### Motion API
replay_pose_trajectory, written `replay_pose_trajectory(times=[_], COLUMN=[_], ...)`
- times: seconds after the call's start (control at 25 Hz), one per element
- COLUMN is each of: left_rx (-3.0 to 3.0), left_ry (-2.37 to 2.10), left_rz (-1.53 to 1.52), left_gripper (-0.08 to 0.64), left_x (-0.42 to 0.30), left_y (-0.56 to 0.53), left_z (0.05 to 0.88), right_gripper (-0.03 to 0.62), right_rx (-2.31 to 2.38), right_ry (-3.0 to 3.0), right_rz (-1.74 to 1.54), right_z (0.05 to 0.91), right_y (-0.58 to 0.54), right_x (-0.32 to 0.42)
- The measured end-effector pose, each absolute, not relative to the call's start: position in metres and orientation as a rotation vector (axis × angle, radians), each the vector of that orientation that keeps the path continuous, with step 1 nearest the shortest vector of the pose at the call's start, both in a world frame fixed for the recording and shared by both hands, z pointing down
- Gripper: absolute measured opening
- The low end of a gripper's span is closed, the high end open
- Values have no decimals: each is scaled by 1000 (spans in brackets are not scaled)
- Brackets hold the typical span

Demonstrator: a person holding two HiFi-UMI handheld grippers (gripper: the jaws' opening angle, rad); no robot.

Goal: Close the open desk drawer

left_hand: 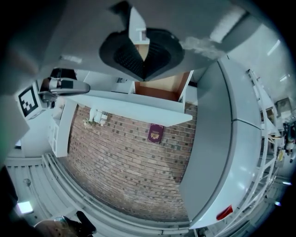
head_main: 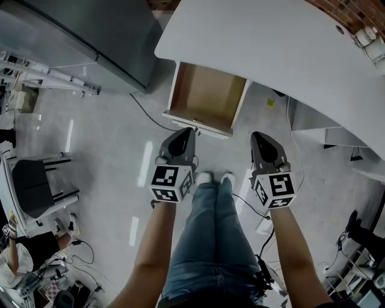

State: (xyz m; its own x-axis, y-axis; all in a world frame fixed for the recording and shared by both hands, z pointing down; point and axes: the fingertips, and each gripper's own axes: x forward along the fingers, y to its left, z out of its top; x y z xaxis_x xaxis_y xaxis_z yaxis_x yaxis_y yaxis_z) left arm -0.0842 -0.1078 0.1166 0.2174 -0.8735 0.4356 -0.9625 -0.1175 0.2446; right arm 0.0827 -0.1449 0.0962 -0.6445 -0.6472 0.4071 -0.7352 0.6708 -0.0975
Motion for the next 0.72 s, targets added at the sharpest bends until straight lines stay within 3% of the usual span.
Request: replay_pose_trajectory(times=[0.6, 0.72], left_rx=[1902, 1891], left_ry=[-1625, -1598], left_rz=[243, 247], left_gripper=[-3, 72], left_x=[-92, -90], left_y=[-103, -101], left_z=[242, 263], right_gripper=[-3, -3], right_rx=[1057, 1061], right_ry=[-2469, -2452], right_rz=[464, 485], right_z=[213, 233], right_y=[-131, -125], right_x=[79, 80])
